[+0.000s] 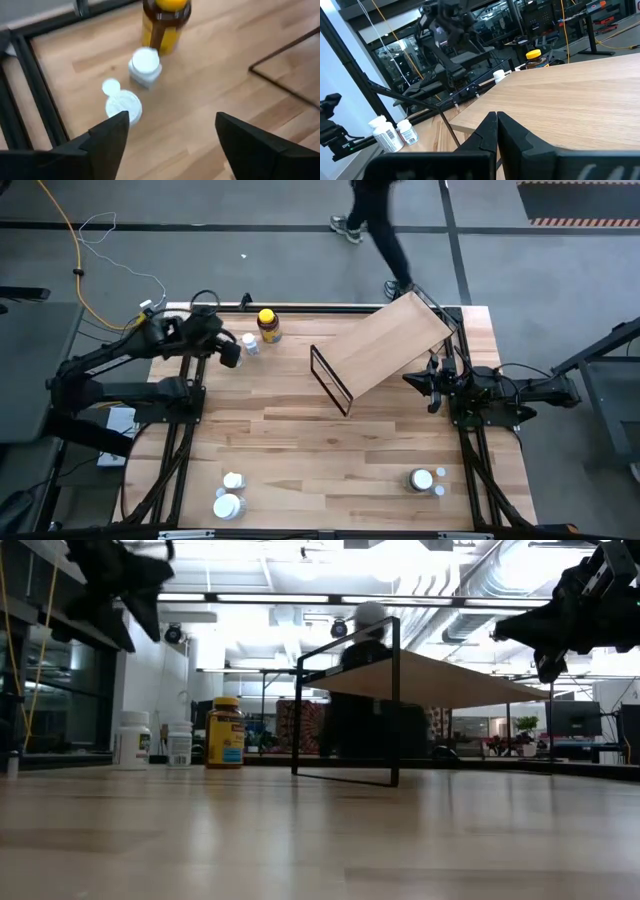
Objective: Pick and place medicine bottles onto shelf by color
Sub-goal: Put the large white pill bottle on the shelf
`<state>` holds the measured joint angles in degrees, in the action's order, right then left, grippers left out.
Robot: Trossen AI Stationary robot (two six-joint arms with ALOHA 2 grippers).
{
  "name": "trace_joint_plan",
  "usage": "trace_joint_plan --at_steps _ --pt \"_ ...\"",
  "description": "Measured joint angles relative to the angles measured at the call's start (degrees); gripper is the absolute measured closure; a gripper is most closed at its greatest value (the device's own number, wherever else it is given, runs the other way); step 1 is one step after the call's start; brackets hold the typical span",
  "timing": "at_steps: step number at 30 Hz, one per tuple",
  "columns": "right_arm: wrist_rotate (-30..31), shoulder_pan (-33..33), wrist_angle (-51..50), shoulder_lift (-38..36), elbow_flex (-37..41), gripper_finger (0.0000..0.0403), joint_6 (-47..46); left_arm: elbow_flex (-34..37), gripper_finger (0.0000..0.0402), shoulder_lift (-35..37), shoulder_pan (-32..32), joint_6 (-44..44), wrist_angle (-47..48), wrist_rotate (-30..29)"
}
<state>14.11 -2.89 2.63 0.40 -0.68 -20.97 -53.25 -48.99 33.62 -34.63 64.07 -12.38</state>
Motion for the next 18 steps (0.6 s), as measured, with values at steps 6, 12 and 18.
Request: trace_joint_plan --at_steps 6,12,18 --pt "0.0 0.0 0.0 0.0 0.0 0.0402 0.0 0.0 0.0095 -8.6 6.6 2.3 1.0 1.3" --pt "0.0 0.0 0.0 0.0 0.0 0.0402 0.0 0.0 0.0098 -16.2 11.0 6.0 2.6 1.6" --pt "0.0 0.0 0.0 0.0 0.0 0.0402 0.0 0.0 0.0099 -21.4 13.6 7.9 2.3 4.1"
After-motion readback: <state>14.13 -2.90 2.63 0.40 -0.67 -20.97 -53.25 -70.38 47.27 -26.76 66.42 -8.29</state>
